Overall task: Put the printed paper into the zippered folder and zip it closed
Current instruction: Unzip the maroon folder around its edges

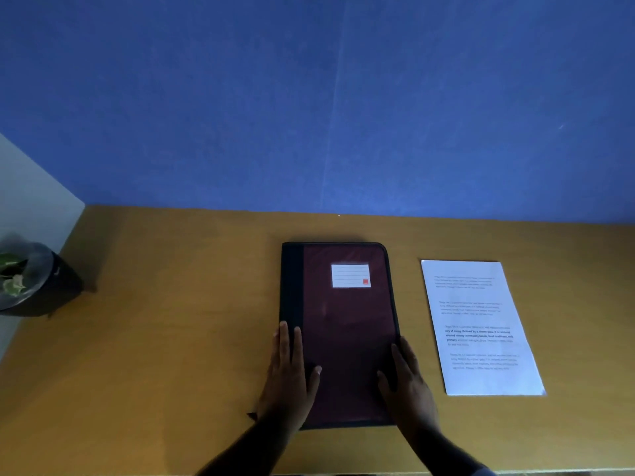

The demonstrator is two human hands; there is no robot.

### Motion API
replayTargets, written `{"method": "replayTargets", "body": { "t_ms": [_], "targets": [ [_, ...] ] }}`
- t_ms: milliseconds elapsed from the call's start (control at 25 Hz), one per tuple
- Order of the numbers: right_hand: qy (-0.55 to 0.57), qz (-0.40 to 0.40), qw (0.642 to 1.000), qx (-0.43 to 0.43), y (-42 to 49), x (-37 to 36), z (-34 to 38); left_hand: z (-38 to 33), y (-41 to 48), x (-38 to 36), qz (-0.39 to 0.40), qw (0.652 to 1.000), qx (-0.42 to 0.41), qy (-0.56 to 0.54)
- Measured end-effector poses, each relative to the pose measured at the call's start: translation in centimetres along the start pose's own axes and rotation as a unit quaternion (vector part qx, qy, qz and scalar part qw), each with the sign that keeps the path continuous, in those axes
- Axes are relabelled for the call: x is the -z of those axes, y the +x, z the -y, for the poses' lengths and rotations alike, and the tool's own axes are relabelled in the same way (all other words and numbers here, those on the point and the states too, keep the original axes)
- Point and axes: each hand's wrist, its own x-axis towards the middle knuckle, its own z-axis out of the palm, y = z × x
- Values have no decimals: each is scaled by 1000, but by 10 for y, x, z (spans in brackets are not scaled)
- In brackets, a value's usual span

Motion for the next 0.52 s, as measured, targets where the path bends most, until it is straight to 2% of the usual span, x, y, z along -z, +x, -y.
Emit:
{"method": "replayTargets", "body": {
  "t_ms": [160,360,520],
  "targets": [
    [25,-10,999,27,25,12,3,0,22,17,-14,1000,11,-7],
    [28,-22,999,33,110,43,37,-27,158,85,-65,994,88,26],
    [12,-8,999,30,176,63,63,-42,235,126,-23,985,140,95]
  ]
}}
